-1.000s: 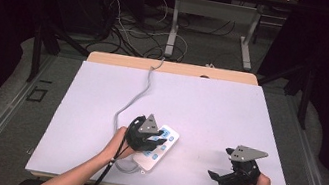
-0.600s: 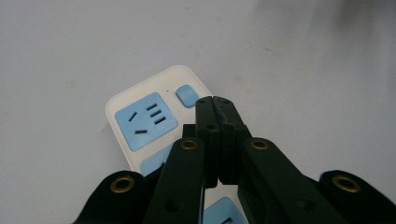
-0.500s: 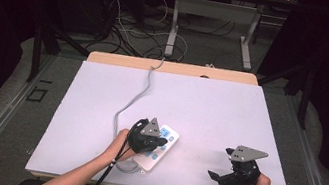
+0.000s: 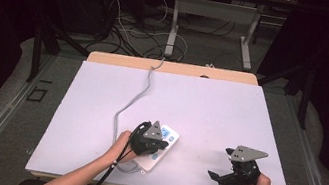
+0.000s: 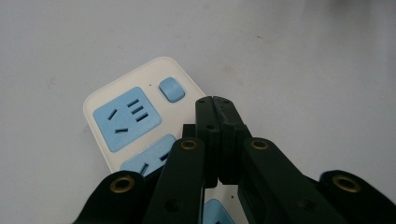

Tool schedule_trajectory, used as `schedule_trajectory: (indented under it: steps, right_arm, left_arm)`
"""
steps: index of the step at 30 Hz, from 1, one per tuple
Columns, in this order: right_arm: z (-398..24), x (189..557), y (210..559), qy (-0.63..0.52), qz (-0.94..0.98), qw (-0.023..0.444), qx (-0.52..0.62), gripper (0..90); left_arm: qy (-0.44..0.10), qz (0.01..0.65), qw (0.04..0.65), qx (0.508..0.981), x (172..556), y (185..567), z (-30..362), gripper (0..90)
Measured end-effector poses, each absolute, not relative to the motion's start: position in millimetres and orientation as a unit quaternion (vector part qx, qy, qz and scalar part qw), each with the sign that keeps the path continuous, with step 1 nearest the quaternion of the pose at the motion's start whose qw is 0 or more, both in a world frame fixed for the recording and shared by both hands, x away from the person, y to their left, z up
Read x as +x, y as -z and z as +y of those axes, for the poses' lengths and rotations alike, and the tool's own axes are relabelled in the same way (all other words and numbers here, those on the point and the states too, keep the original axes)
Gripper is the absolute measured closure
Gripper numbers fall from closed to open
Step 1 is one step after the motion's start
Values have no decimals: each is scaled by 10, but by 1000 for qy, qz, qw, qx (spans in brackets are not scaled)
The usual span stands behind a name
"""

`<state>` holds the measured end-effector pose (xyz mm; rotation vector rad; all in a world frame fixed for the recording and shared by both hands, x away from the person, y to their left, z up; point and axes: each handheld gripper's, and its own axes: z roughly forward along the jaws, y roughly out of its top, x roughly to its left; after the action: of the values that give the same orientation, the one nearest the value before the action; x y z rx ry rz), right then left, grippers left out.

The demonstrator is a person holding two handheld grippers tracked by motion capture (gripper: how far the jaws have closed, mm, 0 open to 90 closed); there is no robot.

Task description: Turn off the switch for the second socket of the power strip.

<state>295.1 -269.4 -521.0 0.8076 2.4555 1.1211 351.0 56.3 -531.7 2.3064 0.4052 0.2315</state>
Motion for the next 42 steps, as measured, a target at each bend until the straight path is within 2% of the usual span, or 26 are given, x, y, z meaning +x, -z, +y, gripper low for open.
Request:
schedule_trajectory:
  steps: [27, 31, 42]
  right_arm:
    - [-2695, 2956, 5206, -388, 865, 160, 275, 8]
    - [-2688, 2950, 5212, -389, 861, 172, 280, 8]
    - [-2680, 2949, 5217, -388, 862, 163, 283, 8]
  left_arm:
    - [-74, 170, 395, 900, 3537, 5364, 563, 899]
    - [-70, 171, 395, 900, 3545, 5364, 568, 899]
    - [-65, 175, 398, 898, 3557, 5369, 576, 900]
